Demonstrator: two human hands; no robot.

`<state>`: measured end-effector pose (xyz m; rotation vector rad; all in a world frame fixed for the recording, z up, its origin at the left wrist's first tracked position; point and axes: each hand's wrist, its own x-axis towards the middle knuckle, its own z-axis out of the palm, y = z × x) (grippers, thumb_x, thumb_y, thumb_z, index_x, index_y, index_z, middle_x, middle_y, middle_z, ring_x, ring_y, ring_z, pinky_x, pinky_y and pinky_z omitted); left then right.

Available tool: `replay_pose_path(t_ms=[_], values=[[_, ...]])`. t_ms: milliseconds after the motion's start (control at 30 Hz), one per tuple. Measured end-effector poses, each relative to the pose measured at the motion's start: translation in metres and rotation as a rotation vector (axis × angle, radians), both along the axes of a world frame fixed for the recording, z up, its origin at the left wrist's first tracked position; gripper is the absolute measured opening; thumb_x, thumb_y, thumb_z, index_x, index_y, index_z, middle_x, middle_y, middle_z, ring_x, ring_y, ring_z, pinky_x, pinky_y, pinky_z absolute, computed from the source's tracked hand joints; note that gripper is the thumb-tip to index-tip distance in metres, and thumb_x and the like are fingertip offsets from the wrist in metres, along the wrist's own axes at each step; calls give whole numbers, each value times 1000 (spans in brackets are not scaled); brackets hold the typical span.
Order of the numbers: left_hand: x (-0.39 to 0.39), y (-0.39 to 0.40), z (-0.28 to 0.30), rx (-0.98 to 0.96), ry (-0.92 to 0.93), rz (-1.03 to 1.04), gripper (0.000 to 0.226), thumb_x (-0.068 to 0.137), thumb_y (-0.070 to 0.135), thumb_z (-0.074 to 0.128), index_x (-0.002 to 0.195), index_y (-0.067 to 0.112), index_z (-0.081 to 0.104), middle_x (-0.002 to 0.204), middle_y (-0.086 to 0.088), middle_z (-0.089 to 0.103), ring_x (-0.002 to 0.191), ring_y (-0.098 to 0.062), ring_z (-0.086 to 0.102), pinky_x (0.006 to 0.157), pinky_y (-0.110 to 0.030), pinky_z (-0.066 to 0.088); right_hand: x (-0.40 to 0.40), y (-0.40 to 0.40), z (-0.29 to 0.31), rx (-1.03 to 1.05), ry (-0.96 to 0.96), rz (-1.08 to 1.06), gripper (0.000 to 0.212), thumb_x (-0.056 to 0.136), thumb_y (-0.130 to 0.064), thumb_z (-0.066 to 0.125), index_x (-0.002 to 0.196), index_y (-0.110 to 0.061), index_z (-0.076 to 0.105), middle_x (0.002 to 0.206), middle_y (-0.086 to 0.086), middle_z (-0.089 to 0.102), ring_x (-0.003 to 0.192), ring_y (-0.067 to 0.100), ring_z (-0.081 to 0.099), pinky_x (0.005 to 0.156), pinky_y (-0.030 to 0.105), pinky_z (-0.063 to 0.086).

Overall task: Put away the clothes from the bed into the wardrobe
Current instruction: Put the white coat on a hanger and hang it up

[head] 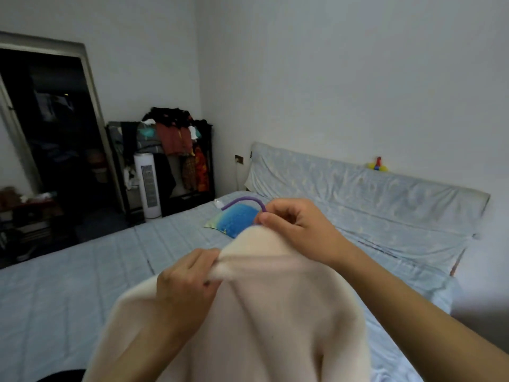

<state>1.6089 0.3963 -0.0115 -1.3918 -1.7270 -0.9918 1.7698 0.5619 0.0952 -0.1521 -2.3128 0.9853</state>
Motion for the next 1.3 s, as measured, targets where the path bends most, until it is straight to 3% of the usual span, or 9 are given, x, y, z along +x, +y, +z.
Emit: replay_pose_path(t_ms=[67,167,267,433,500,733,867,1100,1300], values=[[8,0,4,-60,-9,14,30,77,27,55,106,24,58,87,-2,69,72,-27,67,62,-36,49,-2,7,1,60,37,19,24,96,-12,61,73,-6,67,60,-3,52,57,2,40,55,18,34],[17,-1,16,-215,-8,-52,34,84,40,56,116,29,54,99,5,65,86,-16,61,72,-31,44,0,19,-7,42,110,-33,24,93,-15,62,71,-10,70,63,4,65,57,14,52,59,26,42],[25,-3,24,-305,-93,-125,32,94,53,52,119,34,55,106,21,55,91,-3,56,79,-22,42,-1,29,-5,11,115,-56,26,93,-11,63,68,-13,72,63,-2,69,57,4,58,61,21,45],[41,-3,18,-250,-214,-116,19,96,37,56,115,31,57,105,16,59,93,-3,60,82,-21,47,4,35,0,-11,131,24,27,92,-7,64,68,-16,71,63,-2,70,58,-1,62,62,16,47],[48,-8,17,-204,-242,-67,16,97,38,57,108,29,61,101,20,58,92,2,59,80,-17,46,9,40,-1,-12,164,27,25,92,-8,64,70,-13,73,64,-2,71,59,0,63,63,20,49],[84,-23,19,-151,-117,127,17,96,25,59,91,12,69,87,5,60,80,-11,58,69,-29,49,24,46,1,-14,182,96,23,94,-12,64,73,-12,74,66,0,71,56,7,61,57,18,47],[92,-46,33,-167,-93,196,18,96,27,60,90,15,70,82,7,60,75,-10,57,66,-31,49,25,41,2,-120,232,85,23,95,-12,63,76,-8,75,67,4,71,56,1,59,57,10,42],[95,-117,51,-193,-74,290,15,95,31,61,87,20,68,79,10,58,72,-12,57,60,-39,50,14,7,7,-226,264,95,19,95,-13,64,81,-10,77,68,2,72,61,5,66,62,14,51],[95,-183,46,-251,-103,386,24,95,42,54,92,21,67,85,12,58,76,-11,57,64,-40,52,-3,-55,4,-202,239,199,27,95,-12,63,73,-22,72,67,2,72,64,11,67,61,19,51]])
